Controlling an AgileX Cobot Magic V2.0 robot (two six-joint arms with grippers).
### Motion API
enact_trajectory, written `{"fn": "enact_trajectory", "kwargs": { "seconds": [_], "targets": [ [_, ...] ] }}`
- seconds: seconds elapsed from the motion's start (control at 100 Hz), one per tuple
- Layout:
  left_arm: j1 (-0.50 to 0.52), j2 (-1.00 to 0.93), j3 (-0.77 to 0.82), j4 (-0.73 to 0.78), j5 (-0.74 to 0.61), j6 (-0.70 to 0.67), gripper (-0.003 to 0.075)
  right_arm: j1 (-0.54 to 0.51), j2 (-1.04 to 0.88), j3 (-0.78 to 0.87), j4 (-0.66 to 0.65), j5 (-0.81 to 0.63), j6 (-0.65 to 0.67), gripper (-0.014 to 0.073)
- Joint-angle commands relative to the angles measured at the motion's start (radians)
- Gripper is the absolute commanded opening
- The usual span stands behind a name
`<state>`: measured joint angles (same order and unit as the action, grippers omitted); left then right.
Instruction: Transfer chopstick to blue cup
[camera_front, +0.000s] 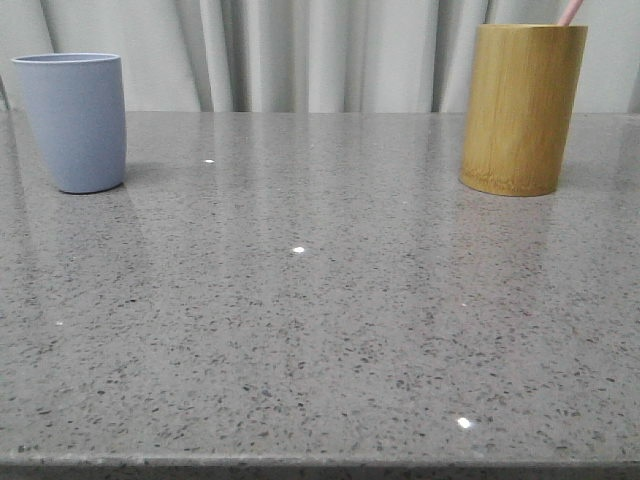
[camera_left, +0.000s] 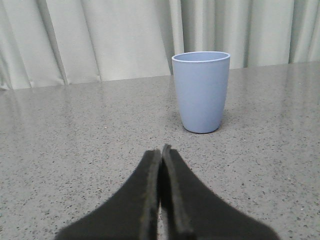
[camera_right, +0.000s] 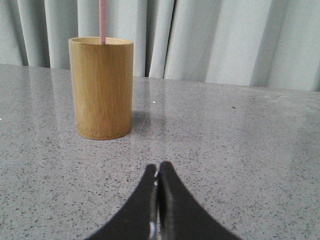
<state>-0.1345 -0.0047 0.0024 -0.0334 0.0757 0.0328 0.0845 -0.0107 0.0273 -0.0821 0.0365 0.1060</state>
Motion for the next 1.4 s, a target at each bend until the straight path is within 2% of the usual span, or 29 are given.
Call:
{"fn": "enact_trajectory", "kwargs": {
  "seconds": [0.0,0.52,0.58,0.7,0.82,1.03,1.27,1.39],
  "targets": [
    [0.002,-0.033,0.009,-0.001,-0.086,-0.001,-0.0019,-0.006,-0.019,0.0,-0.013,-0.077,-0.002,-0.0067],
    [0.002,-0.033,0.009,-0.001,-0.086,-0.001,-0.0019,-0.006,-0.019,0.0,-0.013,-0.078,-0.002,-0.0067],
    [0.002,-0.033,0.009,-0.001,-0.117,-0.001,-0.0019,-0.006,-0.019,0.0,-0.013,-0.082,-0.002,-0.0067],
    [0.002,-0.033,0.006,-0.001,-0.182,-0.001,-0.0019,-0.006,-0.019,0.0,-0.012,-0.159,-0.002,-0.0067],
    [0.002,-0.029,-0.031,-0.042,-0.137,-0.001,-0.0019,-0.006,-0.019,-0.012,0.022,-0.17,0.008,-0.0067],
    [0.002,0.093,-0.152,-0.142,-0.045,-0.001,-0.0019,-0.005,0.027,-0.144,0.082,0.032,0.008,-0.0067],
    [0.002,0.35,-0.436,-0.142,0.276,-0.001,-0.0019,-0.005,0.2,-0.434,0.106,0.418,0.007,-0.0067],
    [0.002,0.461,-0.603,-0.142,0.451,-0.001,-0.0019,-0.005,0.292,-0.594,0.104,0.559,0.007,-0.0067]
  ]
}}
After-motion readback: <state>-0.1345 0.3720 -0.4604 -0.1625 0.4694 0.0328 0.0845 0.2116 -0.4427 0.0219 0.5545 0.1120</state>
